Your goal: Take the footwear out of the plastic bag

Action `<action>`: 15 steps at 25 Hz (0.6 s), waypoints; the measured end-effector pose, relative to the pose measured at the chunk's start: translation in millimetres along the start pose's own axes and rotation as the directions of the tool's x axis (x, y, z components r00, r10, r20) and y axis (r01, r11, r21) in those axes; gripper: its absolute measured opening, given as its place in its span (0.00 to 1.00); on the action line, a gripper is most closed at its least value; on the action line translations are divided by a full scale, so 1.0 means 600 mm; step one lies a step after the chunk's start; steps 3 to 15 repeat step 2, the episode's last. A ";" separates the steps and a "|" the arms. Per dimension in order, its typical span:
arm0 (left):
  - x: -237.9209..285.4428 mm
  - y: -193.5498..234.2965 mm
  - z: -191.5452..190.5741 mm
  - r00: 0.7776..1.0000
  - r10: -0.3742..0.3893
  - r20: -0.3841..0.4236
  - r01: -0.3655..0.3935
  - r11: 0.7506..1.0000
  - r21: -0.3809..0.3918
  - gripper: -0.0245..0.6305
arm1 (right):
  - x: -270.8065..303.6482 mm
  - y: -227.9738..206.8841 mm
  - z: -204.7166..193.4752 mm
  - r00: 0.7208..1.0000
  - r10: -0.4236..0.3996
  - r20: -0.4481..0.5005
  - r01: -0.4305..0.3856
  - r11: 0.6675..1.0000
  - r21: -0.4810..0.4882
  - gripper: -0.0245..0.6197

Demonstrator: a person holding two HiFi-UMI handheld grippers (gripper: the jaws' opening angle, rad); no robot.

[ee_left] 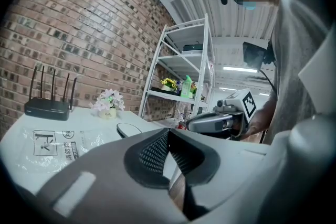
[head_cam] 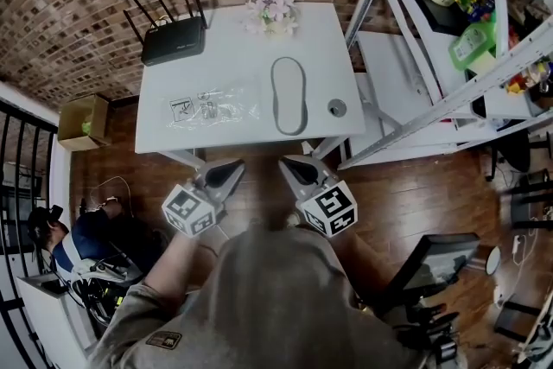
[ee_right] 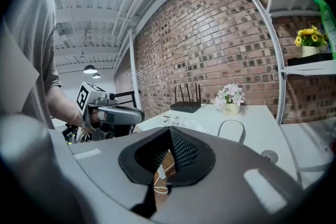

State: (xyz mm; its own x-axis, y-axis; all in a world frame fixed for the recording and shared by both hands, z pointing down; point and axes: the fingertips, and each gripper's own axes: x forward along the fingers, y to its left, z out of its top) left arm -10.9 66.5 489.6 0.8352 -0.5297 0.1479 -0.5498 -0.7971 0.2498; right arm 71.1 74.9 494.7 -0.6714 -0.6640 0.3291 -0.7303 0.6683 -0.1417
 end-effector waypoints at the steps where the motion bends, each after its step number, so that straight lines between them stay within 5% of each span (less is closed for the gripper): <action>1: 0.000 0.000 0.000 1.000 0.000 0.000 0.000 1.000 0.000 0.04 | 0.001 0.000 0.001 1.000 0.001 0.000 -0.001 1.000 -0.001 0.06; 15: 0.001 0.000 0.000 1.000 -0.001 -0.001 0.001 1.000 0.001 0.04 | 0.001 0.000 0.002 1.000 0.002 0.001 -0.002 1.000 -0.002 0.06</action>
